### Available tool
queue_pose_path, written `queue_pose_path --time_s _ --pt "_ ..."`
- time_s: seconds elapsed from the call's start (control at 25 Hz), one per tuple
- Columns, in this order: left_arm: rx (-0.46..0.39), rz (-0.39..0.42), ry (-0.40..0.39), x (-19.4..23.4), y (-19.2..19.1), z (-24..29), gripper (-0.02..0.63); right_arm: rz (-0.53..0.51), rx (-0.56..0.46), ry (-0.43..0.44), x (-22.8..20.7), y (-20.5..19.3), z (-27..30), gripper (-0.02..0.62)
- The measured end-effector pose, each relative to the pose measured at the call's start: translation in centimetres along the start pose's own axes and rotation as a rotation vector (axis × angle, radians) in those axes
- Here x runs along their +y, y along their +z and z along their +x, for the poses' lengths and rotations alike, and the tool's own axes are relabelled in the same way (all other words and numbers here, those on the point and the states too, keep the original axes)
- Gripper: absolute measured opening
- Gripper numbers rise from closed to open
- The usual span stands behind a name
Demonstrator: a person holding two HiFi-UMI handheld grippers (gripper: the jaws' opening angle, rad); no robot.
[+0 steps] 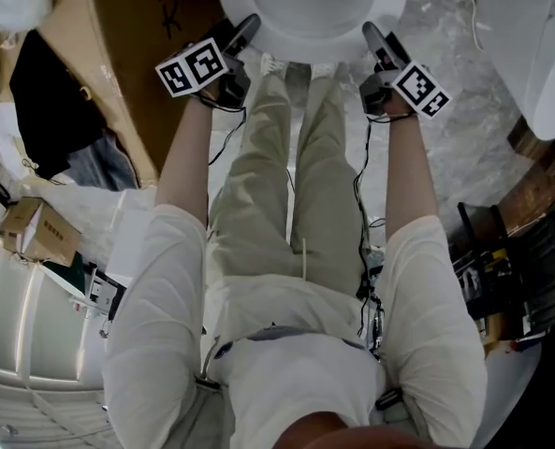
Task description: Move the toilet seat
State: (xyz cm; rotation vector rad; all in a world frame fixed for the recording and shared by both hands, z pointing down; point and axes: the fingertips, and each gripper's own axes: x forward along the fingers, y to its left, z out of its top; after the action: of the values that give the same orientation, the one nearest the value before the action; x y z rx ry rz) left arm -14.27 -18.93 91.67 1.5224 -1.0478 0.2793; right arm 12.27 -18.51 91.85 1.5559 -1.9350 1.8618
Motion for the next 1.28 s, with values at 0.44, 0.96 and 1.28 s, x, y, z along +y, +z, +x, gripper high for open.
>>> queue_pose_path --time_s 0.44,0.96,1.28 --pt "-0.025 -0.08 0.023 -1.6 0.8 -2.0 0.278 0.088 -0.047 0.013 2.0 1.0 -2.0 0.37" --pt "-0.058 -0.078 -0.004 -7.2 3.8 -6.9 0.276 0.172 -0.113 0.103 7.8 4.6 -6.7 0.364" --pt "-0.086 -0.018 -0.027 -12.1 7.9 -10.5 0.276 0.136 -0.14 0.173 13.6 8.6 -9.4 0.35"
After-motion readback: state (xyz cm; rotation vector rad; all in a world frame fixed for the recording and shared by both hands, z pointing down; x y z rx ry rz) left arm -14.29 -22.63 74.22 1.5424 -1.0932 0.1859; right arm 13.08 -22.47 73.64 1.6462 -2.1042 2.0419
